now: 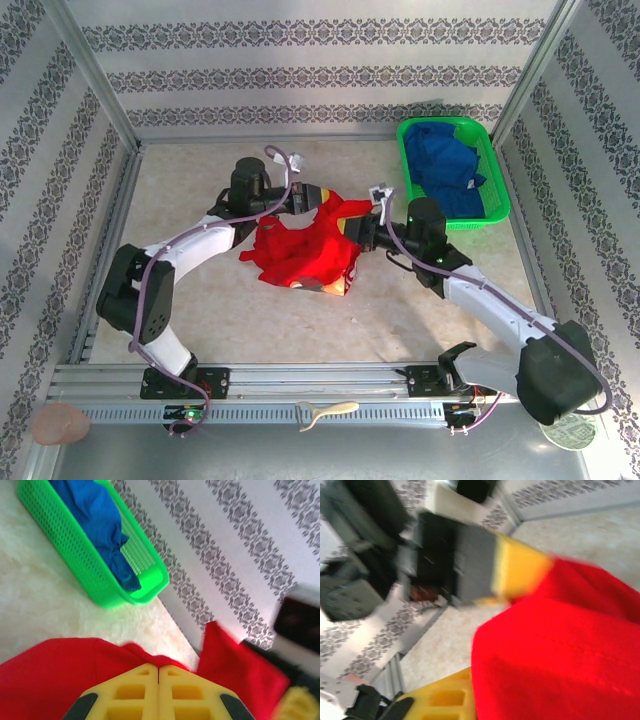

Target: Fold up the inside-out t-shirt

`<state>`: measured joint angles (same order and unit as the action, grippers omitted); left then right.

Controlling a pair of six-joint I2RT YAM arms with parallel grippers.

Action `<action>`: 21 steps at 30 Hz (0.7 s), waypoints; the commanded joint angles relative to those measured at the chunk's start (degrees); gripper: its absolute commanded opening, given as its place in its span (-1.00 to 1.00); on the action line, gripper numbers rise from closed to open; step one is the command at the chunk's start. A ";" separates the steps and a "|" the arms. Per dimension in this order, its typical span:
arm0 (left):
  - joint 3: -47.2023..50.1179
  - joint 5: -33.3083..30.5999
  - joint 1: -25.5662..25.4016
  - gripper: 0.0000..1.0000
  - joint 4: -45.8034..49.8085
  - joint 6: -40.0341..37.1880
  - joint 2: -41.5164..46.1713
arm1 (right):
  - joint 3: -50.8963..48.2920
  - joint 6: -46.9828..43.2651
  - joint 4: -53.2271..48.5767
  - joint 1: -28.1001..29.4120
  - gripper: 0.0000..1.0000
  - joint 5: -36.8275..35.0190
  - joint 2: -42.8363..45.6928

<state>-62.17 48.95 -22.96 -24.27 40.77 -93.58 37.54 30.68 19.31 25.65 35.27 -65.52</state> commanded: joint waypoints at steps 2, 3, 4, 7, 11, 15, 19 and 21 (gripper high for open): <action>1.75 -4.16 3.84 -1.00 -6.97 3.70 7.76 | -8.53 0.76 0.59 0.78 0.14 -14.16 3.66; 2.02 -4.37 4.45 -1.00 -7.19 3.83 8.88 | -9.98 1.01 0.02 0.72 0.22 -16.60 4.26; 2.08 -4.23 4.94 -1.00 -7.10 3.77 10.00 | -11.45 1.72 -0.86 0.57 0.27 -19.33 5.04; 2.00 -2.69 5.60 -1.00 -6.10 2.49 12.47 | -13.19 4.82 -2.31 -0.14 0.31 -22.97 8.00; 2.57 0.26 5.62 -1.00 -5.40 -0.46 14.33 | -8.47 4.41 -6.42 0.75 0.34 -23.88 12.62; 4.25 3.16 5.54 -1.00 -5.12 -2.45 15.88 | 0.08 -0.21 -12.04 1.70 0.40 -22.63 13.11; 5.51 4.68 5.56 -1.00 -1.70 -5.55 17.60 | 8.68 -3.14 -14.04 2.24 0.45 -20.86 8.45; 6.50 4.31 5.55 -1.00 -1.08 -6.30 18.24 | 12.23 -3.48 -14.04 3.33 0.46 -21.35 4.86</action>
<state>-56.51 51.09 -17.50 -25.76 37.98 -77.78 46.44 29.89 7.64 27.75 13.98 -57.12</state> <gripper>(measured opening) 0.047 0.728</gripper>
